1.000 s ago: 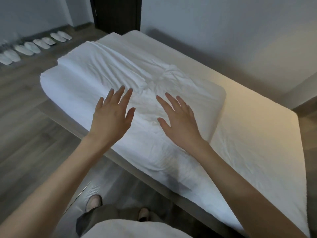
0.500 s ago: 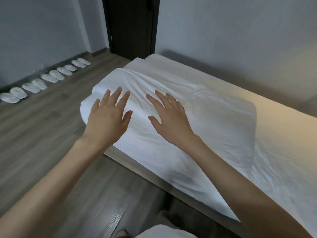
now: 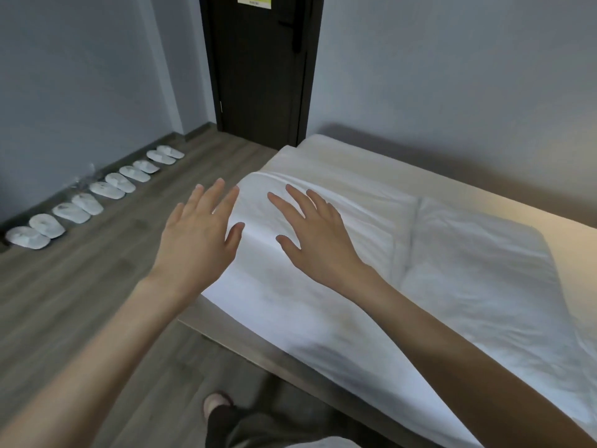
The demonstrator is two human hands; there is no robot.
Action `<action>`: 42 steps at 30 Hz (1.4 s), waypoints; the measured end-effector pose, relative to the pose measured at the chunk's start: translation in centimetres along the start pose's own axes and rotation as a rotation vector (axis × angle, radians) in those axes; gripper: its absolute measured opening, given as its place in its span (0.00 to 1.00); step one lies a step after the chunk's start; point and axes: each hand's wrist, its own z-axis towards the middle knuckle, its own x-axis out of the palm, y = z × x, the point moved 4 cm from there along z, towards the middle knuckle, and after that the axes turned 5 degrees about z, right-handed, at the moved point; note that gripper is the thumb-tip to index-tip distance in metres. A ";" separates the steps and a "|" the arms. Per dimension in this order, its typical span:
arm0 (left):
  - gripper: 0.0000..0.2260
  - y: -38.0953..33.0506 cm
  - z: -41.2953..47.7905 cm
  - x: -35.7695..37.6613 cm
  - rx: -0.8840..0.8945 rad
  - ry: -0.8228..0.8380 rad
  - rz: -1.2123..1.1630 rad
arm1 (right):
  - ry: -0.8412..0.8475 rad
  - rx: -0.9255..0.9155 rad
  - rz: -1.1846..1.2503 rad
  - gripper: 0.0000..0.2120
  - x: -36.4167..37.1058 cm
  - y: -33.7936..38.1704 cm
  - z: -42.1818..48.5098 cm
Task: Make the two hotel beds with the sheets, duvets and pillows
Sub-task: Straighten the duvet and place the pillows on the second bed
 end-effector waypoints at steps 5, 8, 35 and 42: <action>0.26 8.2 7.8 1.1 0.032 0.058 0.040 | 0.006 0.066 0.050 0.29 3.5 2.4 10.9; 0.25 13.0 11.6 1.5 0.061 0.081 0.070 | -0.001 0.062 0.080 0.29 5.2 4.4 17.4; 0.25 48.8 47.1 9.7 0.514 0.275 -0.049 | -0.220 0.576 -0.069 0.30 19.9 17.8 53.5; 0.25 49.9 57.7 14.0 0.677 0.268 -0.051 | -0.285 0.722 -0.082 0.30 23.4 14.1 62.0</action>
